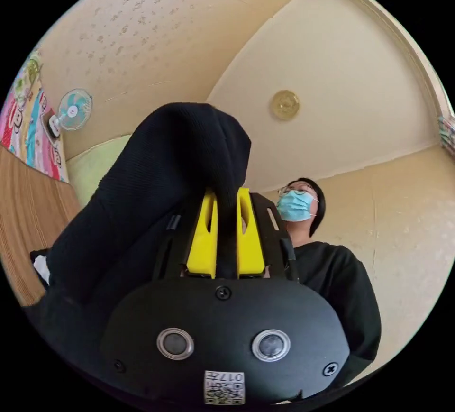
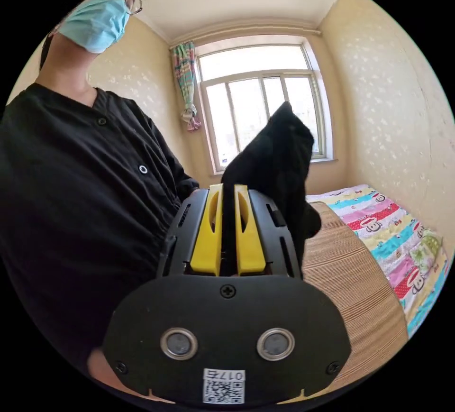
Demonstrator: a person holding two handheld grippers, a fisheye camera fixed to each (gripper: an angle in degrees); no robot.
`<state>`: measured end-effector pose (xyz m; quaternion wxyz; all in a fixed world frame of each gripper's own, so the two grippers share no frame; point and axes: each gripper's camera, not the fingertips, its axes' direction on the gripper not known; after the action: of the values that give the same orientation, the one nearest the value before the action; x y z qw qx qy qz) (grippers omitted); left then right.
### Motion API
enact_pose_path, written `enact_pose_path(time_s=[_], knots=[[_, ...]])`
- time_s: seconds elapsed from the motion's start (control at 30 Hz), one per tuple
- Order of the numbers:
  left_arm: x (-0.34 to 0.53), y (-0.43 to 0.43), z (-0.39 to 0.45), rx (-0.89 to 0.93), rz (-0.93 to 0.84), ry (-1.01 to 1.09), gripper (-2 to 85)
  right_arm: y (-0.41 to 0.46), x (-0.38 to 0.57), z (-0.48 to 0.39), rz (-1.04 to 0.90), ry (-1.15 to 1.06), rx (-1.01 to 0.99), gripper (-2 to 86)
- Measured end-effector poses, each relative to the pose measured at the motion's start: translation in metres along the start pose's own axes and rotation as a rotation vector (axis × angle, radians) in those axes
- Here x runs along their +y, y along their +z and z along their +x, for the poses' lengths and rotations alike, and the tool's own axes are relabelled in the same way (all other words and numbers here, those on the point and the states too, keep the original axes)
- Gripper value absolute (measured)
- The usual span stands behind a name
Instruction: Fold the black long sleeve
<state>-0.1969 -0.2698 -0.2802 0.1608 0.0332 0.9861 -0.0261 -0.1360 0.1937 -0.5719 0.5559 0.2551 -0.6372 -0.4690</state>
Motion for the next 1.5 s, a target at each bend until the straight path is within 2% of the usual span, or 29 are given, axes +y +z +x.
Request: enact_pose_path(time_s=[0.1, 0.17, 0.33, 0.37, 0.4, 0.47, 0.57, 0.6, 0.67, 0.8, 0.9, 1.0, 1.07, 1.17, 1.23, 1.3, 1.4, 1.5], knots=[[-0.006, 0.019, 0.029, 0.095, -0.180, 0.109, 6.4, -0.030, -0.003, 0.017, 0.114, 0.091, 0.121, 8.3], [-0.005, 0.039, 0.037, 0.094, -0.280, 0.147, 6.4, -0.027, -0.008, 0.034, 0.098, 0.164, 0.140, 12.5], [0.015, 0.094, 0.008, 0.042, -0.472, 0.095, 6.5, 0.074, -0.016, 0.065, -0.110, 0.247, -0.141, 17.4], [0.018, 0.100, 0.006, 0.040, -0.500, 0.095, 6.5, 0.091, -0.010, 0.074, -0.081, 0.283, -0.261, 16.7], [0.024, 0.108, 0.005, 0.037, -0.540, 0.094, 6.5, 0.097, -0.005, 0.081, -0.005, 0.306, -0.390, 11.7], [0.028, 0.110, 0.008, -0.004, -0.559, 0.091, 6.7, 0.088, -0.001, 0.082, 0.151, 0.321, -0.419, 7.6], [0.032, 0.105, 0.022, -0.227, -0.558, 0.089, 7.9, 0.057, -0.012, 0.064, 0.271, 0.297, -0.146, 5.6], [0.033, 0.106, 0.024, -0.360, -0.573, 0.064, 9.8, 0.054, -0.026, 0.051, 0.210, 0.256, 0.020, 5.2], [0.036, 0.110, 0.025, -0.506, -0.593, 0.041, 12.7, 0.058, -0.044, 0.029, 0.127, 0.135, 0.175, 4.9], [0.036, 0.132, 0.029, -0.773, -0.543, 0.038, 18.3, 0.080, -0.075, 0.006, 0.036, 0.035, 0.301, 4.7], [0.037, 0.145, 0.044, -0.840, -0.418, 0.085, 20.3, 0.102, -0.091, -0.004, -0.038, -0.006, 0.426, 4.9], [0.048, 0.170, 0.045, -0.935, -0.354, 0.122, 20.5, 0.124, -0.100, -0.008, -0.067, -0.020, 0.434, 5.4], [0.058, 0.198, 0.023, -0.973, -0.410, 0.089, 20.6, 0.141, -0.105, -0.010, -0.101, -0.024, 0.462, 5.7], [0.081, 0.243, -0.033, -1.137, -0.512, 0.000, 20.6, 0.158, -0.112, -0.019, -0.110, -0.069, 0.468, 6.1], [0.099, 0.272, -0.050, -1.162, -0.496, 0.034, 19.6, 0.161, -0.117, -0.021, -0.097, -0.061, 0.485, 6.3], [0.111, 0.289, -0.044, -1.191, -0.422, 0.085, 18.6, 0.165, -0.124, -0.024, -0.111, -0.050, 0.599, 6.5], [0.130, 0.307, -0.021, -1.396, -0.233, 0.133, 19.0, 0.167, -0.128, -0.023, -0.097, 0.001, 0.680, 6.5], [0.150, 0.341, -0.008, -1.523, -0.268, 0.195, 18.3, 0.170, -0.128, -0.017, -0.067, 0.073, 0.720, 6.5]])
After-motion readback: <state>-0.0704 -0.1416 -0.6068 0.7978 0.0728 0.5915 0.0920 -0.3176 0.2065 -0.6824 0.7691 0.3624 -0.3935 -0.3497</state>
